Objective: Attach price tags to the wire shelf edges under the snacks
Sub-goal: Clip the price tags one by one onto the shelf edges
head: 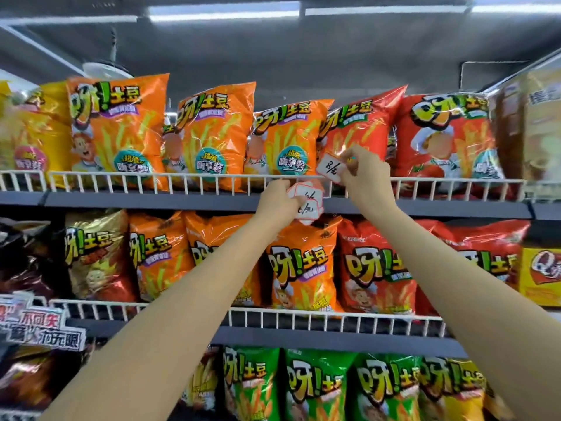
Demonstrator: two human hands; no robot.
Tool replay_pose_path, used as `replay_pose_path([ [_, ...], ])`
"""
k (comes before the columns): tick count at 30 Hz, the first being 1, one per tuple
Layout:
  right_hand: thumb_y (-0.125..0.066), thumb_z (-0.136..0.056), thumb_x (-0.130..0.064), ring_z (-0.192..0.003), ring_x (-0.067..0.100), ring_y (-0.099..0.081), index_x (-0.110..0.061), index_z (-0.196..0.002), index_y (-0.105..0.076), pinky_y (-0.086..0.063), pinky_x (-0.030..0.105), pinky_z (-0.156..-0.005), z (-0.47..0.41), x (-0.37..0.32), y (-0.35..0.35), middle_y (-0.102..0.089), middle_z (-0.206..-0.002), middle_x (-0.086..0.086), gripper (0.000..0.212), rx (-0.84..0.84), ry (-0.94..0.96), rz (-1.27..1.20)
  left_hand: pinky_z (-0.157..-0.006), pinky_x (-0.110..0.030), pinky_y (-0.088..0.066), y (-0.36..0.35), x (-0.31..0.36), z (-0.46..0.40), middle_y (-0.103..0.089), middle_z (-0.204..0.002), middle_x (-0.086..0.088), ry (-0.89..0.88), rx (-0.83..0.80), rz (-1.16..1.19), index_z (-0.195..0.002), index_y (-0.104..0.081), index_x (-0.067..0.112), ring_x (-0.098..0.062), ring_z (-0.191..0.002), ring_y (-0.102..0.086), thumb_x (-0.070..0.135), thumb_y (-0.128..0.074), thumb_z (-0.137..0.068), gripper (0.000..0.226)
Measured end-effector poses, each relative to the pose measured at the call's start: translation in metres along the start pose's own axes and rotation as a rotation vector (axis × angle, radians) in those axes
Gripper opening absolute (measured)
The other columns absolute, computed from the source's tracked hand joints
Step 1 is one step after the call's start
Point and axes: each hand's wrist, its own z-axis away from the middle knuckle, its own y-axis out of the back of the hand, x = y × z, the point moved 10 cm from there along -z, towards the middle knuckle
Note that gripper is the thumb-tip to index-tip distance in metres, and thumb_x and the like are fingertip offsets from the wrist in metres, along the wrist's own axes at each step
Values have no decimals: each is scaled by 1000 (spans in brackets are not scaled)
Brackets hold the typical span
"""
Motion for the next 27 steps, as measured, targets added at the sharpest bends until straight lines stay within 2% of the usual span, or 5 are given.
replay_pose_path([
  [6, -49, -93, -5, -66, 19, -52, -10, -107, -58, -35, 22, -48, -2, 1, -13, -60, -83, 5, 18, -64, 44, 75, -63, -8, -46, -8, 2, -3, -59, -117, 2, -7, -61, 120, -134, -50, 15, -6, -90, -57, 9, -56, -92, 43],
  [12, -50, -92, -6, -76, 23, -60, -9, -100, -63, -43, 27, -55, -11, -2, -8, -68, -90, 11, 16, -31, 63, 72, -89, -27, -50, -14, 1, -6, -59, -127, -2, -67, -147, 2, -136, -48, 12, -13, -107, -60, 11, -60, -90, 47],
  [15, -50, -92, -7, -76, 19, -59, -9, -101, -64, -38, 21, -50, -14, -3, -8, -70, -96, 12, 17, -10, 75, 65, -88, -26, -51, -14, -1, -6, -60, -127, -4, -83, -166, -20, -136, -48, 12, -11, -107, -60, 13, -60, -90, 48],
  [19, -52, -90, -6, -84, 18, -59, -7, -99, -69, -36, 21, -64, -16, -7, -8, -68, -97, 7, 19, 26, 110, 58, -103, -34, -42, -4, -10, -7, -50, -139, -3, -85, -148, -55, -141, -40, 15, -17, -123, -51, 14, -62, -89, 57],
  [27, -55, -90, -8, -78, 14, -52, -8, -100, -71, -37, 23, -70, -19, -15, -24, -69, -93, 7, 19, -130, 158, 54, -94, -44, -51, 1, -24, -9, -52, -135, -8, -76, -211, -60, -138, -43, 30, -24, -112, -58, 8, -64, -86, 60],
])
